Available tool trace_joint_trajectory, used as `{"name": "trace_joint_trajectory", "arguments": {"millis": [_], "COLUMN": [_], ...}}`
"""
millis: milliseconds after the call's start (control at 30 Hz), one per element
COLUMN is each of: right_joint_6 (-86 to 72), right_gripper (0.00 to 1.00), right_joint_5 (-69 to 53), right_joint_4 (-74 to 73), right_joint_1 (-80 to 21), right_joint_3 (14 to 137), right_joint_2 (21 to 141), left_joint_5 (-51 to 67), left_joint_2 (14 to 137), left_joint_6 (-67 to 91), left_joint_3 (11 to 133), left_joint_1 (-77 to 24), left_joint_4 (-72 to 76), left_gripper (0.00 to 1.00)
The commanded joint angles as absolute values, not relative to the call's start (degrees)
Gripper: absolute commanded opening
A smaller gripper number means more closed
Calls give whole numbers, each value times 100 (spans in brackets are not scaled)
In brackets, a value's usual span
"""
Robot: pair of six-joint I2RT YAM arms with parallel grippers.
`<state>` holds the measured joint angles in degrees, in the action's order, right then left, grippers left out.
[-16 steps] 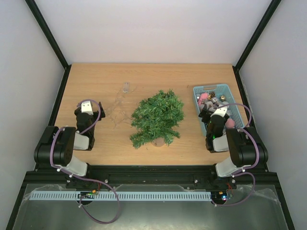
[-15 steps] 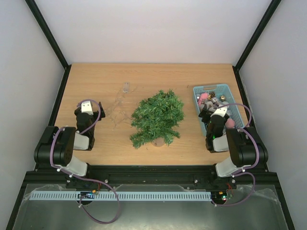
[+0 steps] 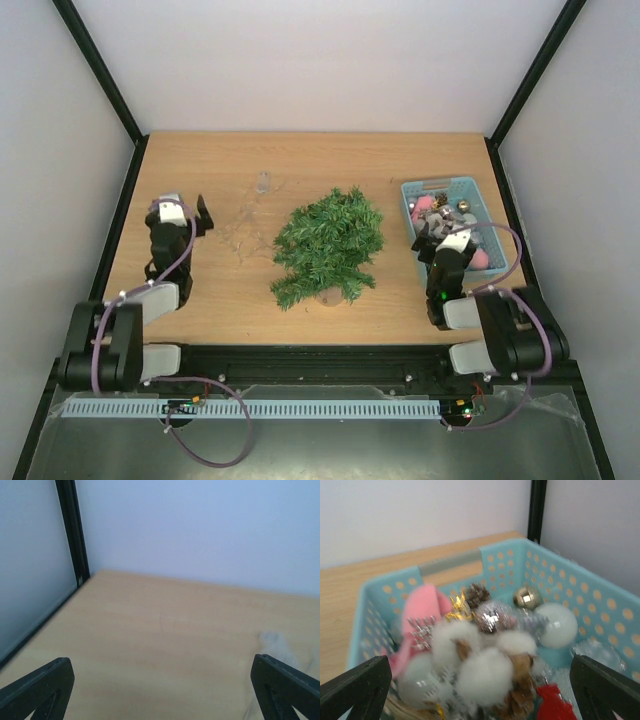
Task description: Decorate the small christmas tree
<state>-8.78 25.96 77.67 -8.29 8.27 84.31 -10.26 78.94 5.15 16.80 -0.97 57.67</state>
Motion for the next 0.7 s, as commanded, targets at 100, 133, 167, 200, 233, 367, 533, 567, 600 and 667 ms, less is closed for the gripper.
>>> {"name": "trace_joint_trajectory", "arguments": {"millis": [100, 133, 167, 200, 233, 367, 533, 567, 600, 667], "right_joint_6": [-1703, -1910, -2114, -2260, -2397, -2764, -2985, -2953, -2916, -3024], "right_gripper": [99, 99, 99, 99, 99, 99, 99, 99, 100, 95], "right_joint_5": [3537, 3437, 3296, 3154, 3073, 2363, 1617, 1436, 1186, 678], "right_joint_4": [2495, 1763, 1114, 552, 189, -669, -1553, -1867, -2124, -2553], "right_joint_1": [-1311, -1313, -1314, -1311, -1310, -1302, -1302, -1305, -1304, -1302], "right_joint_3": [2571, 2952, 3340, 3642, 3853, 4190, 4419, 4598, 4743, 4857], "right_joint_2": [5967, 5827, 5689, 5547, 5364, 4563, 4014, 4159, 4316, 4500], "left_joint_5": [-892, -859, -827, -801, -850, -396, 720, 945, 1174, 2015], "left_joint_2": [5847, 5574, 5386, 5238, 5134, 5006, 4984, 4947, 4881, 4716], "left_joint_6": [790, 963, 1159, 1312, 1536, 2241, 3058, 3221, 3401, 3654], "left_joint_3": [2801, 3010, 3255, 3517, 3810, 5182, 6287, 6277, 6187, 5838], "left_joint_1": [-271, -280, -281, -283, -289, -281, -281, -277, -262, -202], "left_joint_4": [3011, 2547, 2096, 1575, 1131, -633, -2109, -2268, -2279, -1981], "left_gripper": [100, 100, 100, 100, 99, 100, 99, 99, 100, 99]}}
